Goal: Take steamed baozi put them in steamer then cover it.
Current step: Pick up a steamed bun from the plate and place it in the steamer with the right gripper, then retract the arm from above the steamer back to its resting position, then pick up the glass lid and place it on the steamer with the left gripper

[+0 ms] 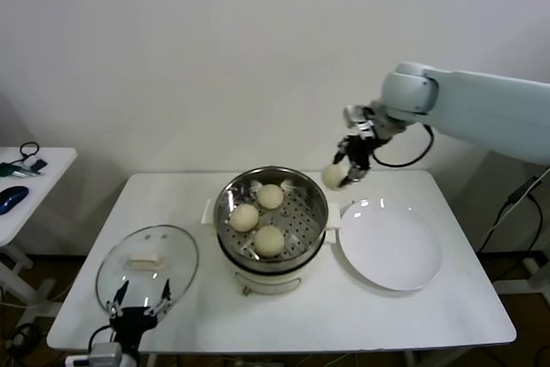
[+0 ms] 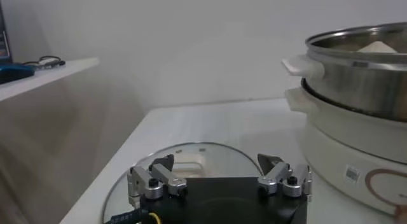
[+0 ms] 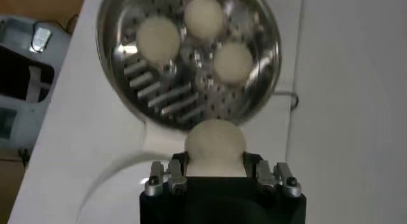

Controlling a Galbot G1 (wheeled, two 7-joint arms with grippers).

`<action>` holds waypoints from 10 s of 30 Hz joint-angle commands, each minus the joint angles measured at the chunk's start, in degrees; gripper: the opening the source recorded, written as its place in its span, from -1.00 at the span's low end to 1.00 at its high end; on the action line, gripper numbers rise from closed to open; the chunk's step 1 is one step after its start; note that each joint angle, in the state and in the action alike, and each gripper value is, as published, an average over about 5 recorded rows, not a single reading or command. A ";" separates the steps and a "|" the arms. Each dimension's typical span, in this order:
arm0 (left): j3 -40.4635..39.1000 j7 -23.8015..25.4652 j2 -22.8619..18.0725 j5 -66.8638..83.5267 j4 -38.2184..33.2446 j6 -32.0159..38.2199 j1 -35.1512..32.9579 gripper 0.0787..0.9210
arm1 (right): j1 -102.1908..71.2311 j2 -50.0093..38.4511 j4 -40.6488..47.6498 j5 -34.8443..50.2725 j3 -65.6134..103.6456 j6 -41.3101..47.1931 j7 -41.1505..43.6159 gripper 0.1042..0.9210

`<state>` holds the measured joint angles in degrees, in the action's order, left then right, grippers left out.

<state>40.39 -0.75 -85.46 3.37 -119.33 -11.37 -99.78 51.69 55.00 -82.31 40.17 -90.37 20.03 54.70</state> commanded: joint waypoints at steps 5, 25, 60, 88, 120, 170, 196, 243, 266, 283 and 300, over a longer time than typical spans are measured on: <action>0.36 -0.07 -0.62 0.07 -0.17 0.08 -0.30 0.77 | -6.98 11.79 -1.56 0.23 -1.17 4.95 -6.02 0.20; 0.60 -0.05 -0.66 0.50 0.60 -0.11 0.30 0.77 | -16.73 11.86 4.67 -8.47 1.80 5.23 -7.37 0.20; -1.32 0.98 3.27 -2.84 0.14 7.24 3.98 0.77 | -69.65 -26.16 -6.91 2.90 78.43 -5.83 -54.60 0.76; 2.26 -19.62 6.83 -48.26 6.99 22.05 2.78 0.77 | -136.47 16.47 -6.07 -18.39 127.30 -49.17 -47.71 0.76; -1.07 -26.55 10.71 -79.87 41.78 16.76 20.97 0.77 | -144.11 21.65 -13.89 -18.79 127.99 -50.13 -49.04 0.76; -1.37 -22.49 18.04 -69.45 29.32 15.40 19.75 -0.87 | -144.37 22.85 -15.11 -22.86 128.50 -49.82 -50.10 0.76; -21.91 6.90 24.05 -69.45 -6.16 -18.58 25.17 -0.87 | -144.21 22.45 -16.75 -26.67 127.39 -45.39 -52.39 0.76; -43.88 8.58 1.01 -96.46 14.99 -22.60 36.10 -0.87 | -144.85 16.79 -10.85 -21.83 128.77 -49.13 -53.92 0.76; -44.10 8.21 1.05 -95.37 16.47 -22.64 37.18 -0.87 | -145.32 16.93 -10.78 -22.13 128.42 -49.92 -53.89 0.76; -43.74 9.41 3.06 -93.49 16.12 -22.82 39.16 -0.87 | -145.69 16.89 -10.21 -22.22 127.81 -50.42 -53.60 0.76; -44.42 9.08 4.14 -89.67 14.05 -22.98 38.66 -0.87 | -145.49 16.97 -10.96 -22.04 127.70 -49.43 -53.13 0.76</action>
<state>-3.65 9.16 -81.88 -89.39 -103.57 -33.72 -61.30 -93.81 71.96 -92.97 18.06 37.37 -29.69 1.47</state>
